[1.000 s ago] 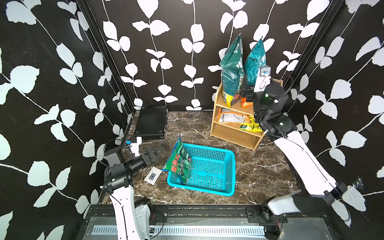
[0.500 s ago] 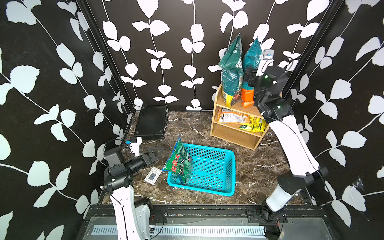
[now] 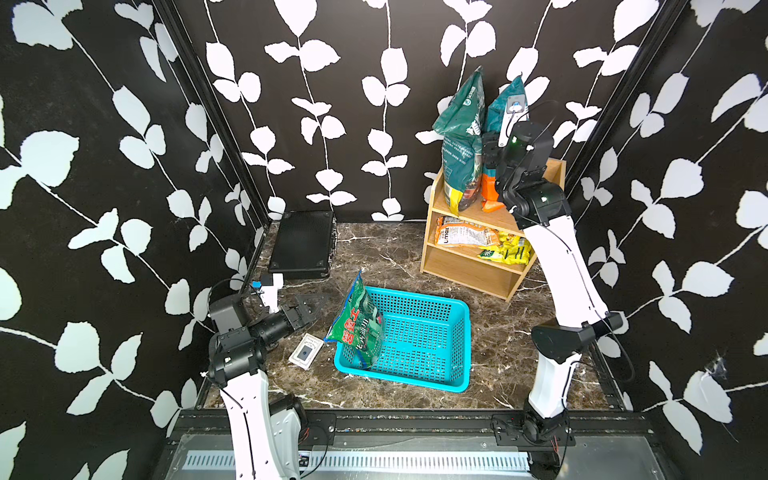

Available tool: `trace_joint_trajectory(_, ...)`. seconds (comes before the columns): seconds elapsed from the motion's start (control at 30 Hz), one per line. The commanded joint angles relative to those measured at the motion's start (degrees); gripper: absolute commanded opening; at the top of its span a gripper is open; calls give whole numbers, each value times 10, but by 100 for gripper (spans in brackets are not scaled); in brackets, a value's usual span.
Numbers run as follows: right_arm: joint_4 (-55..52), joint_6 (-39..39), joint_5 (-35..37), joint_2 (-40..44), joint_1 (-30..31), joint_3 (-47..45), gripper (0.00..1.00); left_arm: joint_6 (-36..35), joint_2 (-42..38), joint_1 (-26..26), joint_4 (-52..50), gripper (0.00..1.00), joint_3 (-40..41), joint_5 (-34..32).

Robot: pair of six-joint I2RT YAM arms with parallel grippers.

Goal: Take down the fertilizer bag from the shelf
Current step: Pick up the fertilizer bag from the shelf.

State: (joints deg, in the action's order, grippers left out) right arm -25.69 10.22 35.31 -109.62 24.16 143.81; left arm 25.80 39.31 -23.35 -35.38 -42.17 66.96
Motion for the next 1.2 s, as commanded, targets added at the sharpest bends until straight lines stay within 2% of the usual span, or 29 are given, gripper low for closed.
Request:
trace_joint_trajectory(0.0,9,8,14,-8,-5,9,16,-1,0,-2,13,99,8,3)
trace_joint_trajectory(0.03,10,9,15,-6,-5,7,3,-1,-1,-3,13,99,8,3)
trace_joint_trajectory(0.07,11,10,18,-4,-5,4,0,-2,0,-3,13,99,8,2)
trace_joint_trajectory(0.2,42,11,25,27,-4,-34,0,-2,1,-3,14,99,8,1)
trace_joint_trajectory(0.43,117,2,-2,142,-5,-169,0,-1,2,-3,14,99,8,5)
trace_joint_trajectory(0.77,90,0,-60,239,3,-211,0,-3,6,-3,12,99,5,8)
trace_joint_trajectory(0.93,114,14,-84,304,52,-269,0,-4,5,-3,10,99,3,10)
trace_joint_trajectory(1.17,109,75,-30,319,163,-261,0,-7,6,-3,7,99,3,10)
